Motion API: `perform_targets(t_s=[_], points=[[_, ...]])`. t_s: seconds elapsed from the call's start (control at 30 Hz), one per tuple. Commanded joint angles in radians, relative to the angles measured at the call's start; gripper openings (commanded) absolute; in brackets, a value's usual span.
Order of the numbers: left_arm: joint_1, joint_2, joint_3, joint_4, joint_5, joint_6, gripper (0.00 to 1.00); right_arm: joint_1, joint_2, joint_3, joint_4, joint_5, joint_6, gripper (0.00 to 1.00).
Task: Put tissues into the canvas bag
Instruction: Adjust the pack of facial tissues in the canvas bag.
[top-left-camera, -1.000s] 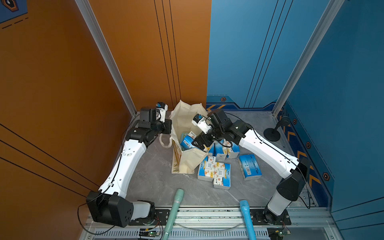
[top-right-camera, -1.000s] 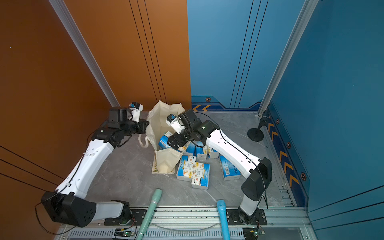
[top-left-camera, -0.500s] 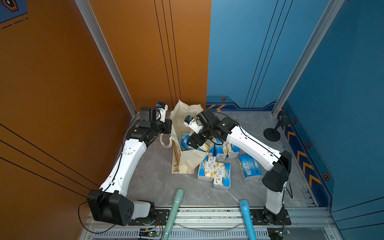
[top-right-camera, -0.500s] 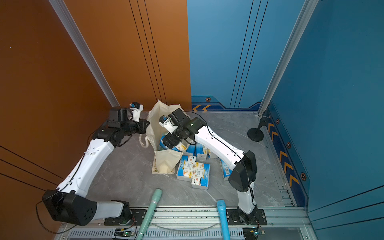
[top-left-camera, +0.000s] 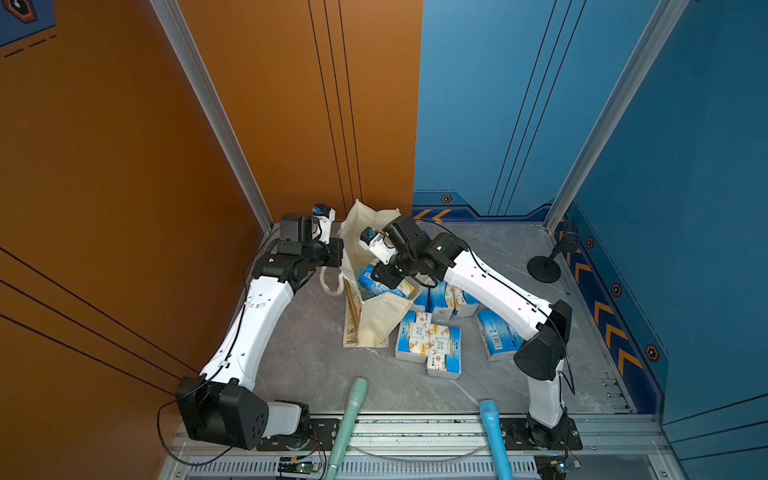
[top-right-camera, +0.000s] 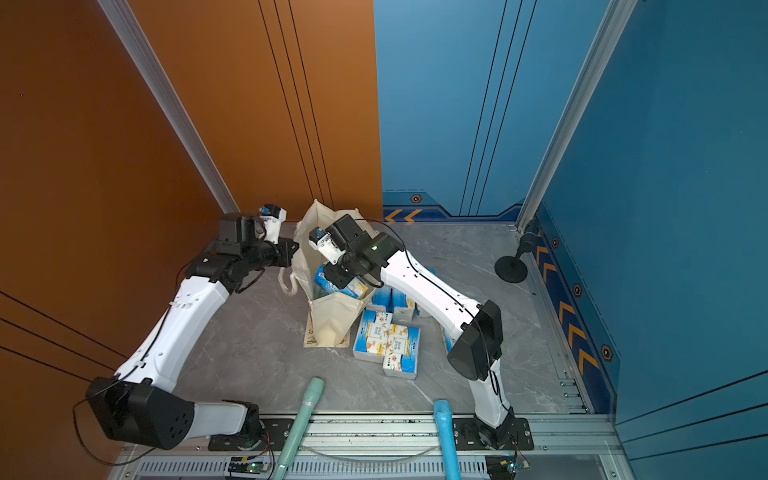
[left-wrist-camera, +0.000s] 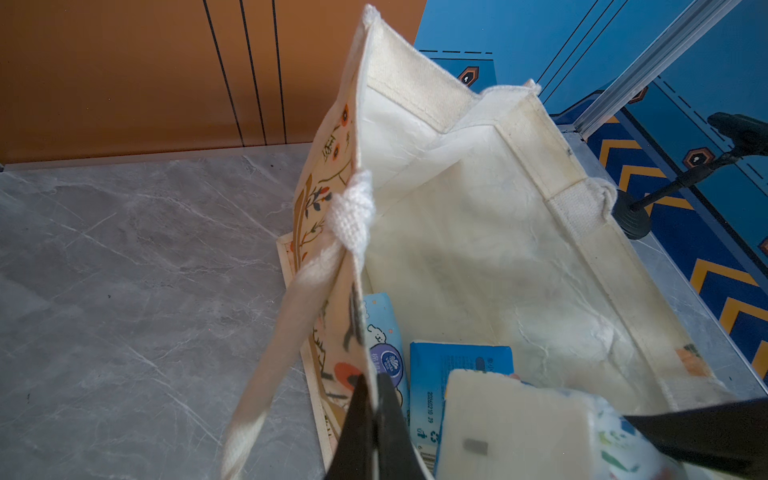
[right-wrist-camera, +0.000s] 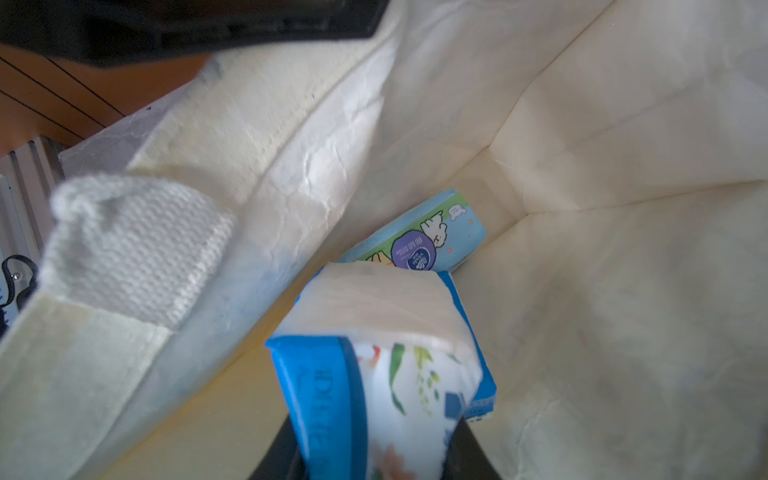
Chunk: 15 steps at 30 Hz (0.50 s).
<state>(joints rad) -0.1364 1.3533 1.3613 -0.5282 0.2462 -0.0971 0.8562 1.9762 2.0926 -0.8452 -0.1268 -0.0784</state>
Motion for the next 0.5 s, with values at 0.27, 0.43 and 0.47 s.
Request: perform_targets(t_s=[0.27, 0.43, 0.47], points=[[0.009, 0.013, 0.002, 0.008, 0.028, 0.018, 0.00, 0.003, -0.005, 0.010, 0.294, 0.247, -0.025, 0.30], [0.012, 0.018, 0.001, 0.008, 0.031, 0.019, 0.00, -0.005, 0.010, 0.000, 0.403, 0.289, -0.066, 0.28], [0.011, 0.019, 0.002, 0.008, 0.030, 0.018, 0.00, -0.010, 0.017, -0.007, 0.432, 0.294, -0.076, 0.28]])
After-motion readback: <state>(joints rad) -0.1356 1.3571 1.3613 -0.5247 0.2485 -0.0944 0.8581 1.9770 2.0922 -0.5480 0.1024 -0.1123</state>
